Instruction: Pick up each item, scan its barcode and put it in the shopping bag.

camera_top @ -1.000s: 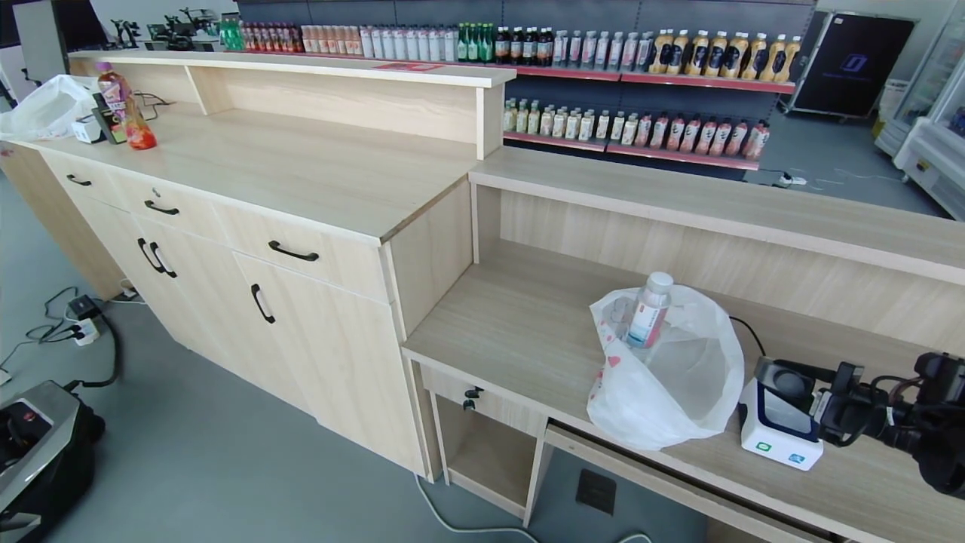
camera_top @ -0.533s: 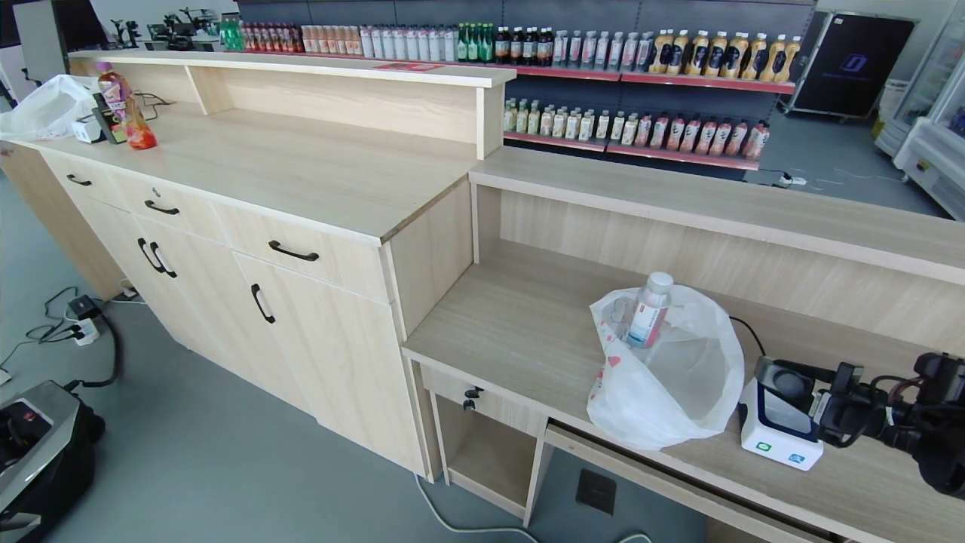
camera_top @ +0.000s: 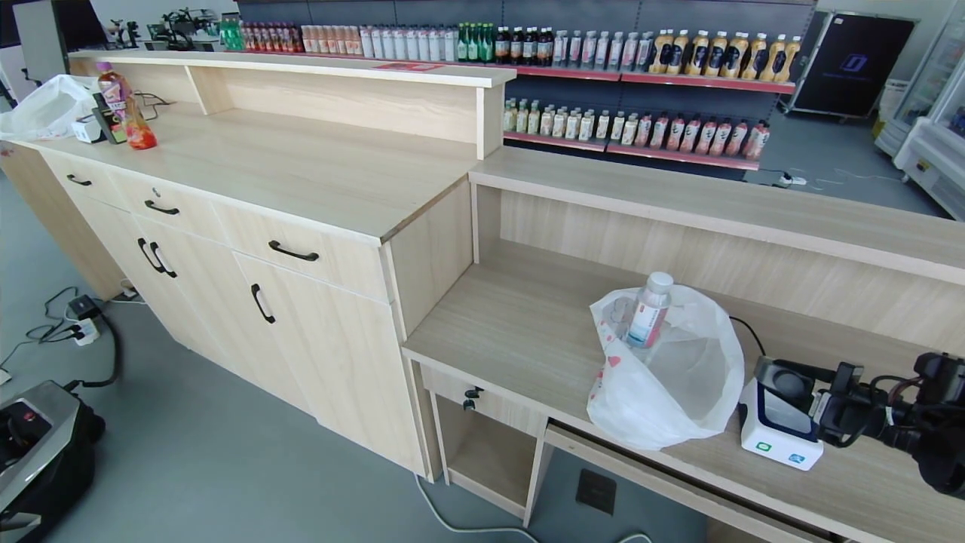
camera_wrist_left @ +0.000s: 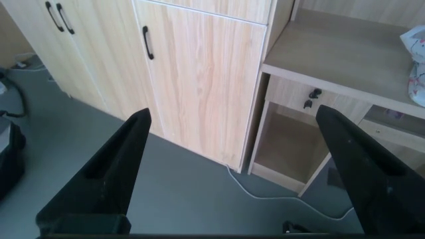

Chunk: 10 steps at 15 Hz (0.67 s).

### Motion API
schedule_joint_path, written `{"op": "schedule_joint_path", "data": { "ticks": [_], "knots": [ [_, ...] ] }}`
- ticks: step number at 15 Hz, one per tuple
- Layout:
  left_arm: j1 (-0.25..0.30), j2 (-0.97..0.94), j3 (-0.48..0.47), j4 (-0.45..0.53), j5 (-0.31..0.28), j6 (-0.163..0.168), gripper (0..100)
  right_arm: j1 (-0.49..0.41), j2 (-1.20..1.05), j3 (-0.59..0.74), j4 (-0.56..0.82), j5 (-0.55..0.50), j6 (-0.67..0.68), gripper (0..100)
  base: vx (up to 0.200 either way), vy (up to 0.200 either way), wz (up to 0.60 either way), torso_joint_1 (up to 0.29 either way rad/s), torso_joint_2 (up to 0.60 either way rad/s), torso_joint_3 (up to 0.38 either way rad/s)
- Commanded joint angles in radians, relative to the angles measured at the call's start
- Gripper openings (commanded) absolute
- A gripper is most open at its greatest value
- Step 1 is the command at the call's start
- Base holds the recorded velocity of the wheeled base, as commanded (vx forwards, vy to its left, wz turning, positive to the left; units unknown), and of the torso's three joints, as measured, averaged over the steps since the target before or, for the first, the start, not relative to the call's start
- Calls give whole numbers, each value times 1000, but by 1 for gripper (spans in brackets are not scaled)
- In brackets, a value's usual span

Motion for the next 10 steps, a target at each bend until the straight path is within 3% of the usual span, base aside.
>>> {"op": "schedule_joint_path", "data": {
  "ticks": [1, 3, 6, 7, 8, 10],
  "knots": [
    [0, 0, 0, 0, 0, 0, 100, 0, -14, -5, 1, 2, 12, 0, 0, 0, 0, 0, 0, 0],
    [0, 0, 0, 0, 0, 0, 100, -2, -140, -8, 65, -7, 201, 0, 0, 0, 0, 0, 0, 0],
    [0, 0, 0, 0, 0, 0, 100, -8, -520, -6, 422, -10, 654, 0, 0, 0, 0, 0, 0, 0],
    [0, 0, 0, 0, 0, 0, 100, -11, -542, -6, 438, -12, 683, 0, 0, 0, 0, 0, 0, 0],
    [0, 0, 0, 0, 0, 0, 100, -52, -646, 17, 494, -69, 825, 0, 0, 0, 0, 0, 0, 0],
    [0, 0, 0, 0, 0, 0, 100, -59, -810, 51, 611, -409, 1175, 0, 0, 0, 0, 0, 0, 0]
  ]
}}
